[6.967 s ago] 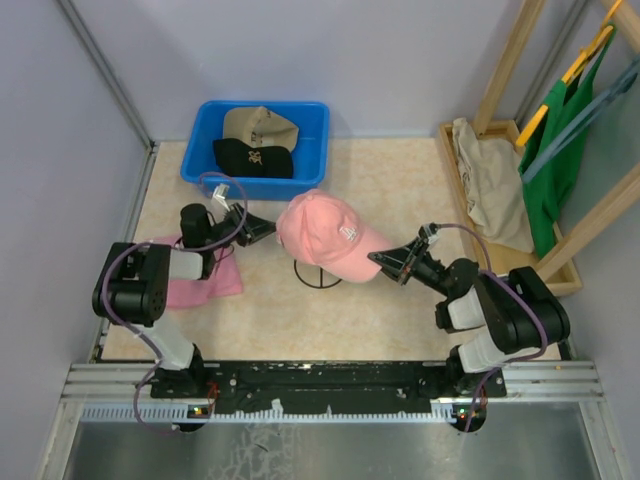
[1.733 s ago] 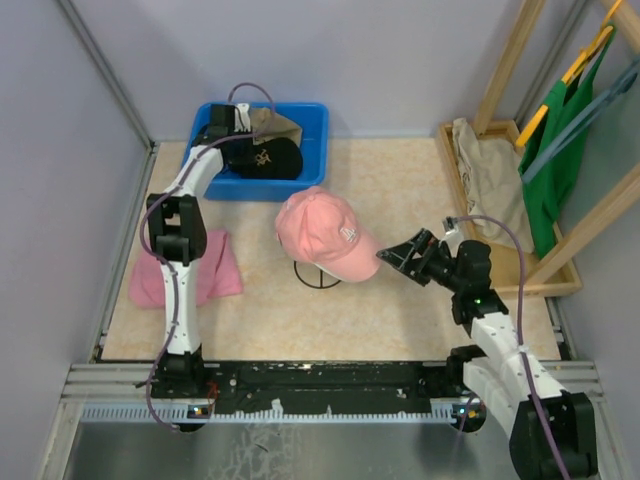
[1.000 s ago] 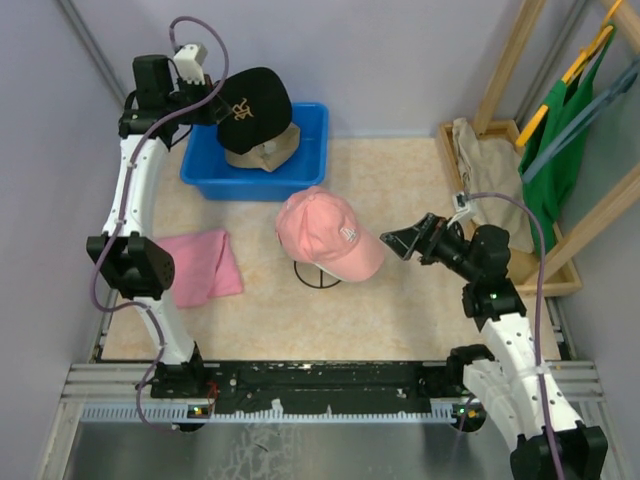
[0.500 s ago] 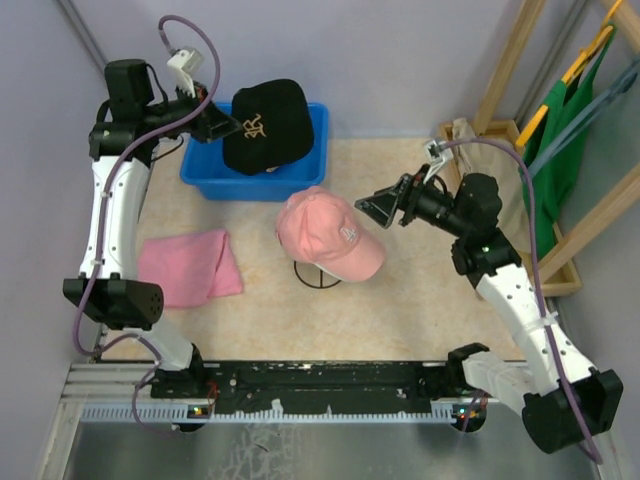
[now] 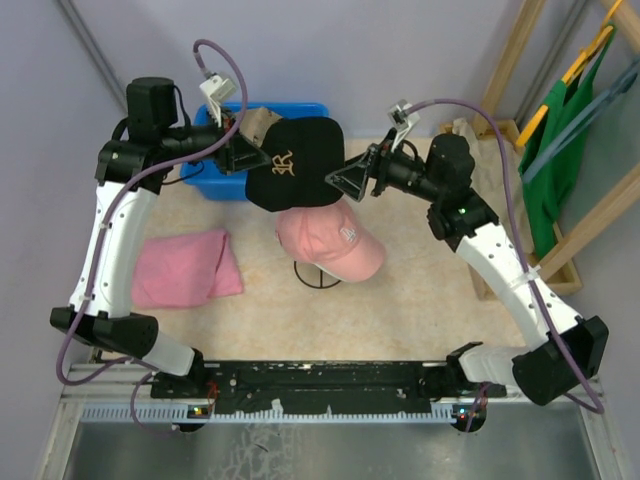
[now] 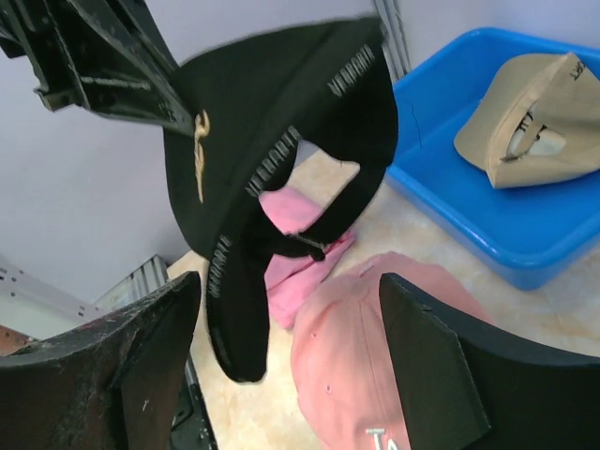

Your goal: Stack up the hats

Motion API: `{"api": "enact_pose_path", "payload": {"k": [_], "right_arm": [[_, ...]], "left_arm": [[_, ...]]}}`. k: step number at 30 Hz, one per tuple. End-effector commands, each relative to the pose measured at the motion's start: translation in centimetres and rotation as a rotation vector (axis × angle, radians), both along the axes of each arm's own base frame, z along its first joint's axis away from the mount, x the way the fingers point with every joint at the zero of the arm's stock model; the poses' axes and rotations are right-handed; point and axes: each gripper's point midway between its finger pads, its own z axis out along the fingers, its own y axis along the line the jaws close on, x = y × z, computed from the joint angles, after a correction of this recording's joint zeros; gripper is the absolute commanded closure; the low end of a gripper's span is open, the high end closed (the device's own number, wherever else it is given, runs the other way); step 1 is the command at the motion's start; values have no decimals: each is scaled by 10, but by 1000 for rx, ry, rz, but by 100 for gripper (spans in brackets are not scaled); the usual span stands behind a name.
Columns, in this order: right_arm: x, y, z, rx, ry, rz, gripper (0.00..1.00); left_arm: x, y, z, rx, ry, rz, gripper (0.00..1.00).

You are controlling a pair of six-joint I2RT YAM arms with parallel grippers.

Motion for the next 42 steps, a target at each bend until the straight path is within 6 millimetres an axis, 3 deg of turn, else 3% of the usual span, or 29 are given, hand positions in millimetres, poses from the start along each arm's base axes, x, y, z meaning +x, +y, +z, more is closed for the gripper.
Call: {"api": "enact_pose_path", "payload": {"k": [1, 5, 10, 18, 23, 32, 42], "right_arm": [[-4, 4, 41, 26, -119, 21, 23], [-5, 7, 45, 36, -115, 38, 24], [-7, 11, 45, 47, -91, 62, 35], [-9, 20, 26, 37, -15, 119, 50], [-14, 22, 17, 31, 25, 145, 53], [-22, 20, 13, 41, 52, 158, 62], [-20, 24, 2, 63, 92, 168, 83]], "left_arm": [[-4, 2, -9, 55, 1, 23, 100], [-6, 0, -13, 67, 2, 23, 100], [-4, -4, -17, 89, 5, 26, 100], [-4, -11, -20, 118, -2, 14, 100], [0, -9, -20, 139, -14, 31, 100], [8, -11, -18, 143, -21, 34, 100], [7, -13, -16, 138, -26, 23, 100]]}}
